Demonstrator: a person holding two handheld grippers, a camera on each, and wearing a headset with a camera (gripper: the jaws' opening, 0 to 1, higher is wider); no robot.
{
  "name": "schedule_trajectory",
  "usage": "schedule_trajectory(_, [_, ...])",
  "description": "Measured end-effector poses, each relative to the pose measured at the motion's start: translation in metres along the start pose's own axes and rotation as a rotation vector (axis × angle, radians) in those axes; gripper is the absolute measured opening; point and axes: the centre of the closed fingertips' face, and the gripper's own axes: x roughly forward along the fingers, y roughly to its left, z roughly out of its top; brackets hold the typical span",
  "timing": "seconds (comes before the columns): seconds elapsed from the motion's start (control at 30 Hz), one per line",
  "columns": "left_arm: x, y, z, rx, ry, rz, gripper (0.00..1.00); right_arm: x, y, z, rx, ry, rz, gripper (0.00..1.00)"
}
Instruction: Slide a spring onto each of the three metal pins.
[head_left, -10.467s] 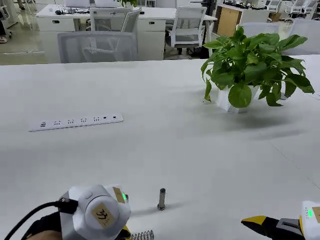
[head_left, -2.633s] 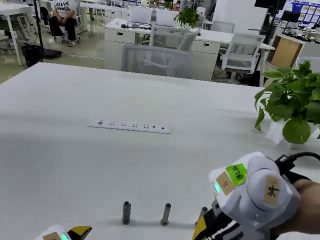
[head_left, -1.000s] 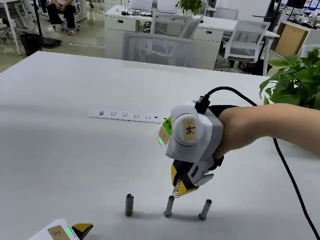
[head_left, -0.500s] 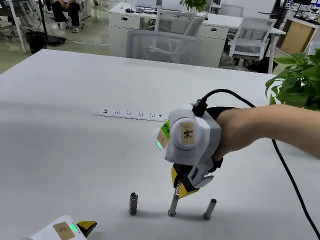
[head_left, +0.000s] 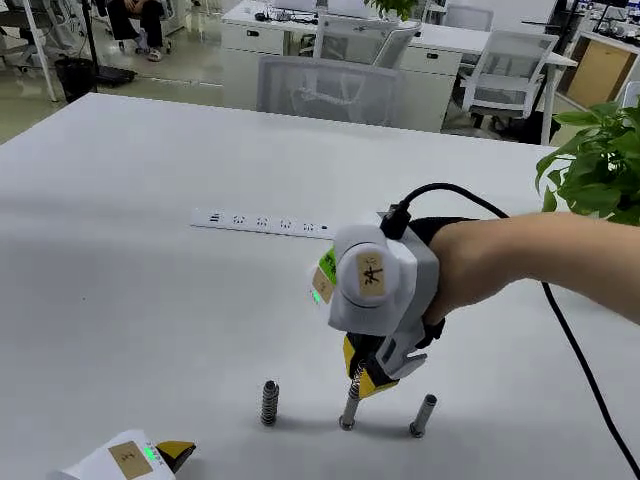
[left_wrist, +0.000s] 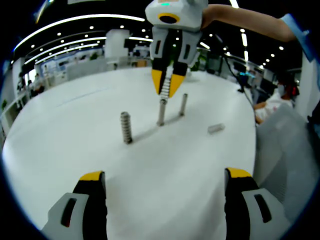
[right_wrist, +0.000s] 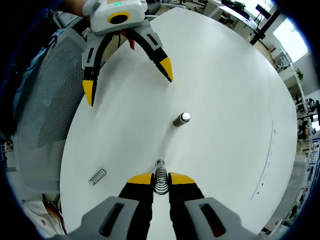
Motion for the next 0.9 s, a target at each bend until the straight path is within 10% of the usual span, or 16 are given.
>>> schedule_trajectory(0.9, [-0.006,0.006,-0.010,-0.036,0.001,0.018,1.00,0.044,0.003,-0.009,-0.011,0.064,0.030,0.13])
